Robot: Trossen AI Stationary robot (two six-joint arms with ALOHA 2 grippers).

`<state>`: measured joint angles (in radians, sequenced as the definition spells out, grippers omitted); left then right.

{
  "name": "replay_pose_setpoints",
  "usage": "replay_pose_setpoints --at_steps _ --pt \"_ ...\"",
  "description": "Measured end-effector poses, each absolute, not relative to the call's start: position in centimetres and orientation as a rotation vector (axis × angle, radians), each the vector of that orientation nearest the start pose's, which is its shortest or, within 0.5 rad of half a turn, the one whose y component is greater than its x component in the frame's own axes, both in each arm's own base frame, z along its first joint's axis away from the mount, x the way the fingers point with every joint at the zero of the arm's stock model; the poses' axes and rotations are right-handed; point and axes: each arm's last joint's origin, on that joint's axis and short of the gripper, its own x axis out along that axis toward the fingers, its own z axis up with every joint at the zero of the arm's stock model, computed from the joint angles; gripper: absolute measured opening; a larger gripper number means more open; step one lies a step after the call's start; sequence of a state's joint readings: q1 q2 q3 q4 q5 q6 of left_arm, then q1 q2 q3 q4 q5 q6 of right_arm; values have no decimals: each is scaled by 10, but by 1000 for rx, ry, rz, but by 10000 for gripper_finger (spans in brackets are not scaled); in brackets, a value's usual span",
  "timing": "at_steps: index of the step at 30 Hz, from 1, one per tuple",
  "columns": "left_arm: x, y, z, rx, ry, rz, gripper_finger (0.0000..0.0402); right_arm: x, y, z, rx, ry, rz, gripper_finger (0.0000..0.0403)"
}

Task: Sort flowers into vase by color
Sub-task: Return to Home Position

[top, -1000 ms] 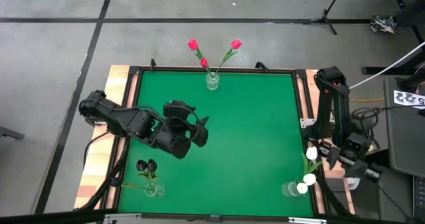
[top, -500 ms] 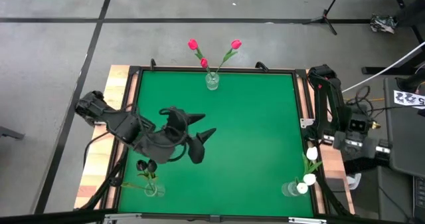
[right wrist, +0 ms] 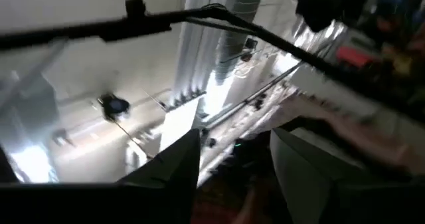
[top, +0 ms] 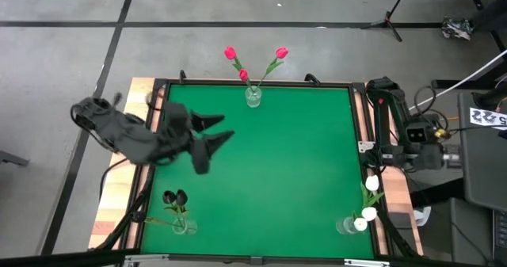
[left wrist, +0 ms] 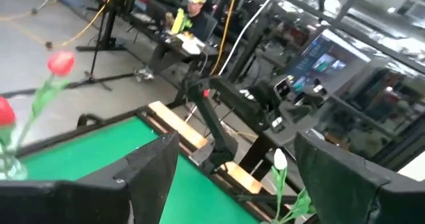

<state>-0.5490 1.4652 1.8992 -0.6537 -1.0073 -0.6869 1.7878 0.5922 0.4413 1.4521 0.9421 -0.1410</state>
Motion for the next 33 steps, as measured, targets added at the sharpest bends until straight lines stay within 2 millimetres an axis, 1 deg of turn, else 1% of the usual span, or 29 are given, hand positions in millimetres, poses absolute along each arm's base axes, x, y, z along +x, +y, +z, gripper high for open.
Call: replay_pose_setpoints --at_steps 1,2,4,6,8,9,10,12,13,15,17,19,21,22,24,26,28,30,32,33 --pt "237 -118 510 -504 -9 478 294 7 78 357 1237 -302 705 184" --pt "230 -116 514 -481 -10 467 294 6 78 360 1247 -311 735 184" --pt "219 -114 520 -409 -4 444 294 3 81 364 1177 -406 840 184" --pt "209 -110 526 -359 -3 426 294 -1 82 369 1132 -542 990 184" --pt "199 -105 531 -353 -14 415 294 -6 82 377 1091 -649 1127 184" --pt "194 -102 534 -355 -23 413 294 -7 83 382 1068 -665 1174 184" --pt "189 -99 537 -356 -33 411 294 -9 86 388 1034 -644 1222 184" --pt "179 -92 543 -366 -53 405 294 -11 95 404 927 -525 1338 184" --pt "175 -90 545 -369 -58 389 294 -12 97 415 874 -459 1390 184" --pt "168 -86 548 -366 -62 348 294 -12 96 441 730 -370 1430 184" --pt "163 -83 551 -340 -67 330 294 -10 83 470 525 -397 1473 184" --pt "160 -80 554 -299 -74 326 294 -10 65 496 306 -492 1607 184" --pt "157 -79 557 -270 -84 313 294 -10 46 515 157 -553 1705 184" --pt "156 -78 557 -252 -83 297 294 -8 36 522 112 -540 1718 184" --pt "152 -77 559 -224 -82 251 294 -4 20 531 54 -480 1701 184" --pt "148 -75 561 -214 -89 219 294 0 3 537 40 -458 1680 184" --pt "144 -72 562 -216 -95 205 294 4 -17 537 17 -442 1684 184" --pt "139 -69 558 -214 -83 200 294 7 -33 536 -7 -456 1680 184" --pt "135 -67 551 -233 -69 193 294 8 -33 539 -15 -457 1692 184" --pt "134 -67 546 -240 -62 191 294 8 -31 537 -43 -433 1699 184"
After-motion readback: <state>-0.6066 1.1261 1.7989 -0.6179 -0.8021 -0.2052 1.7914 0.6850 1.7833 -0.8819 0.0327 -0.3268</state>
